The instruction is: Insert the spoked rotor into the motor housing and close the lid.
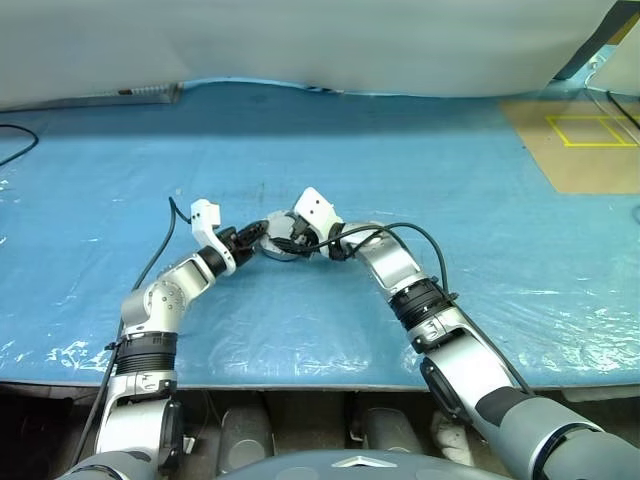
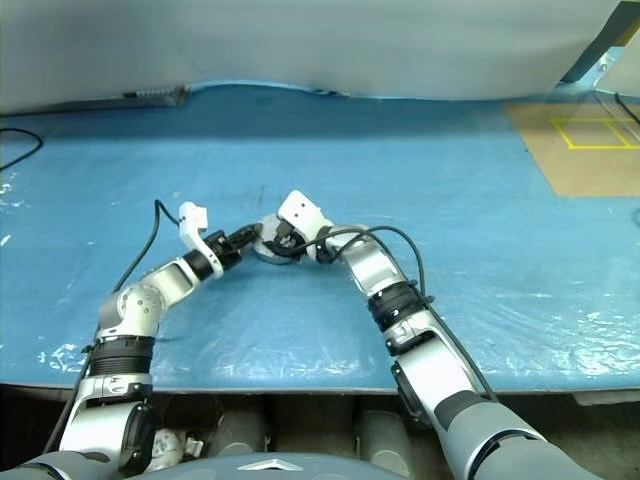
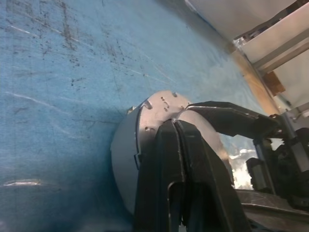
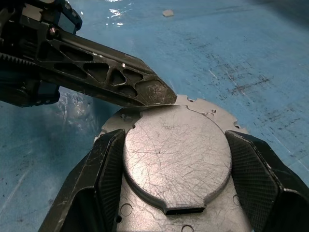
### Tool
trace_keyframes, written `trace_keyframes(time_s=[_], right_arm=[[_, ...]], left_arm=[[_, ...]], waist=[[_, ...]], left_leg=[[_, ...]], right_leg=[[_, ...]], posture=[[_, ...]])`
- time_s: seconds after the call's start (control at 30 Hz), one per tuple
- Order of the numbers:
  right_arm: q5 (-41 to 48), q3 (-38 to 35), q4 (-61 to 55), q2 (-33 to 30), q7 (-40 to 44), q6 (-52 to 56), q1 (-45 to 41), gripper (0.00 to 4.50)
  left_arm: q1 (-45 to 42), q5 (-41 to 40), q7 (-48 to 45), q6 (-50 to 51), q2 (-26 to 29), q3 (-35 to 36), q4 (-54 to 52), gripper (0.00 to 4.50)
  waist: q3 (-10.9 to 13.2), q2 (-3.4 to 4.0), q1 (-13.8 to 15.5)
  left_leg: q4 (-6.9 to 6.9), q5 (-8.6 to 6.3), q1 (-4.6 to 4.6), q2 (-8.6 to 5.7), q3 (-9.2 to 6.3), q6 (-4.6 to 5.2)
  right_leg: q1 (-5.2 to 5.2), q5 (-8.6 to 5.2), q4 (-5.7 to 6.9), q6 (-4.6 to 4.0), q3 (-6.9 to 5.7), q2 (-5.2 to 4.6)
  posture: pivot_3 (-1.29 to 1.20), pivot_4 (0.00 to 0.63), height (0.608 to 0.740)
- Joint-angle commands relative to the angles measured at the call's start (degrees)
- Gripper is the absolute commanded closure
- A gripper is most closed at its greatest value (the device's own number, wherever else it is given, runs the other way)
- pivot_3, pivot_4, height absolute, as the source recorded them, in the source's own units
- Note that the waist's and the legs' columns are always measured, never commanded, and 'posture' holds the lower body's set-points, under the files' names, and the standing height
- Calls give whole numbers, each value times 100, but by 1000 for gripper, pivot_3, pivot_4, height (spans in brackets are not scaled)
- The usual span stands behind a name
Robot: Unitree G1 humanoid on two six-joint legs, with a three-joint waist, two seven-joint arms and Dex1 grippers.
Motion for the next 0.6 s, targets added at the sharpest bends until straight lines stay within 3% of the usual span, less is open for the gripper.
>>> trace_keyframes(time_s=[0.03, 0.6], right_arm=[[-142, 75, 174, -26, -76, 86, 0, 1554], [-146, 111, 99, -67, -50, 91, 37, 1554]], left_arm=[[-38, 262, 83, -129, -47, -127, 2, 4500], [-60, 410, 323, -231, -277, 59, 111, 4500]], waist=[[0, 0, 1], [0, 0, 2]], left_leg=[[0, 0, 0, 0, 0, 0], [-4, 0, 5, -2, 0, 0]], right_leg=[[0, 0, 0, 0, 0, 0], [5, 0, -4, 1, 0, -2]], posture=[[0, 150, 740], [0, 150, 740]])
